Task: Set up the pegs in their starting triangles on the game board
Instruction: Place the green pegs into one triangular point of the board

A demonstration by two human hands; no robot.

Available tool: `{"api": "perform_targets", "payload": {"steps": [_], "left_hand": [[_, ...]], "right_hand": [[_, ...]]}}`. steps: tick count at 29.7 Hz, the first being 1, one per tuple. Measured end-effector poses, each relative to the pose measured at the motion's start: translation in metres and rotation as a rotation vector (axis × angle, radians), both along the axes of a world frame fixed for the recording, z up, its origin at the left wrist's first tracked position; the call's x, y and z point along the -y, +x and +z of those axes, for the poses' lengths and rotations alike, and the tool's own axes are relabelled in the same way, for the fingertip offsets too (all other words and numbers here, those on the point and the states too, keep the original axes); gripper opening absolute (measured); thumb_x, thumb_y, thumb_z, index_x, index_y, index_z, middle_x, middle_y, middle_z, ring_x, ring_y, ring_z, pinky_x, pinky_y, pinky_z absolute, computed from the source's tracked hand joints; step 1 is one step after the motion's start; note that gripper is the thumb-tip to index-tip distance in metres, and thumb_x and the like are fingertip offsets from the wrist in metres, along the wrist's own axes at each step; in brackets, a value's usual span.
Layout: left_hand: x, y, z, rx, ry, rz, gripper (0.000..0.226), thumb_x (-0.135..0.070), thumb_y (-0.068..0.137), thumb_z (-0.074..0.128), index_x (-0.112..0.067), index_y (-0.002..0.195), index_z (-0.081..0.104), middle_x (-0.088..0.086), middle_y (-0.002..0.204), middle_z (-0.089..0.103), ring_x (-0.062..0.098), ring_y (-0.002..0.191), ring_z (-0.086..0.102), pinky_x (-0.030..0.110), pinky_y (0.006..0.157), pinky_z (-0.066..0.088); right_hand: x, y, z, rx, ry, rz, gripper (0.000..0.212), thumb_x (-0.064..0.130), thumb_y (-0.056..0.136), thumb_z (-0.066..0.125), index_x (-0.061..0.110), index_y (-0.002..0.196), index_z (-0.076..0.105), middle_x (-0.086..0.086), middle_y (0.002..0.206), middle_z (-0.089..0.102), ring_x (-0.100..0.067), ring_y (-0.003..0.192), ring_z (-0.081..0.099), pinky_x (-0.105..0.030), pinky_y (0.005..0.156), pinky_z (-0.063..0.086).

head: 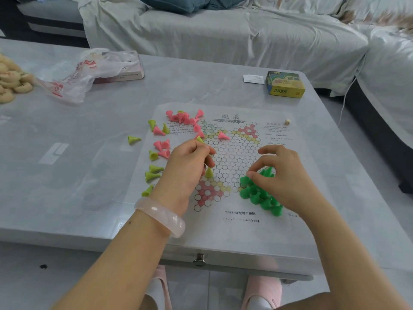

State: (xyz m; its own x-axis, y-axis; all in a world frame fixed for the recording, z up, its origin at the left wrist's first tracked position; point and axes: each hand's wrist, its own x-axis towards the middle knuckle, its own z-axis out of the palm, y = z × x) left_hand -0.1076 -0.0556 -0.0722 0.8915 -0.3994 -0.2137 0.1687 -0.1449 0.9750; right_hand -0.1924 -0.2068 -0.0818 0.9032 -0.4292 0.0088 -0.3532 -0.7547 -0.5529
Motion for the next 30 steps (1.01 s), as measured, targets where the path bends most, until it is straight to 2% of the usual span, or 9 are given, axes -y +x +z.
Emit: {"api": "perform_targets", "payload": {"steps": [8, 17, 30], "left_hand": [[-0.0006, 0.0009, 0.0008, 0.014, -0.001, 0.005, 0.023, -0.009, 0.091, 0.042, -0.014, 0.076, 0.059, -0.001, 0.063, 0.054, 0.010, 0.055, 0.038, 0.018, 0.051, 0.031], [-0.0009, 0.0008, 0.0019, 0.013, 0.002, 0.007, 0.022, -0.010, 0.090, 0.042, -0.014, 0.077, 0.059, -0.001, 0.064, 0.054, 0.010, 0.056, 0.039, 0.018, 0.051, 0.031], [-0.0018, 0.0008, 0.0027, 0.015, -0.002, 0.007, 0.021, -0.009, 0.091, 0.041, -0.013, 0.079, 0.059, -0.001, 0.064, 0.054, 0.010, 0.056, 0.038, 0.018, 0.051, 0.032]], "right_hand": [[-0.0025, 0.0020, -0.0010, -0.041, -0.034, 0.022, 0.006, 0.026, 0.081, 0.064, 0.029, 0.076, 0.063, 0.005, 0.128, 0.044, -0.017, 0.126, 0.026, -0.030, 0.098, 0.022], [-0.0018, 0.0024, -0.0033, -0.036, -0.055, 0.025, 0.003, 0.025, 0.081, 0.063, 0.026, 0.079, 0.064, 0.005, 0.127, 0.045, -0.016, 0.124, 0.028, -0.023, 0.092, 0.018], [-0.0031, 0.0017, -0.0022, -0.084, -0.045, 0.054, 0.003, 0.030, 0.082, 0.061, 0.030, 0.079, 0.063, 0.005, 0.126, 0.046, -0.017, 0.124, 0.030, -0.032, 0.101, 0.023]]}}
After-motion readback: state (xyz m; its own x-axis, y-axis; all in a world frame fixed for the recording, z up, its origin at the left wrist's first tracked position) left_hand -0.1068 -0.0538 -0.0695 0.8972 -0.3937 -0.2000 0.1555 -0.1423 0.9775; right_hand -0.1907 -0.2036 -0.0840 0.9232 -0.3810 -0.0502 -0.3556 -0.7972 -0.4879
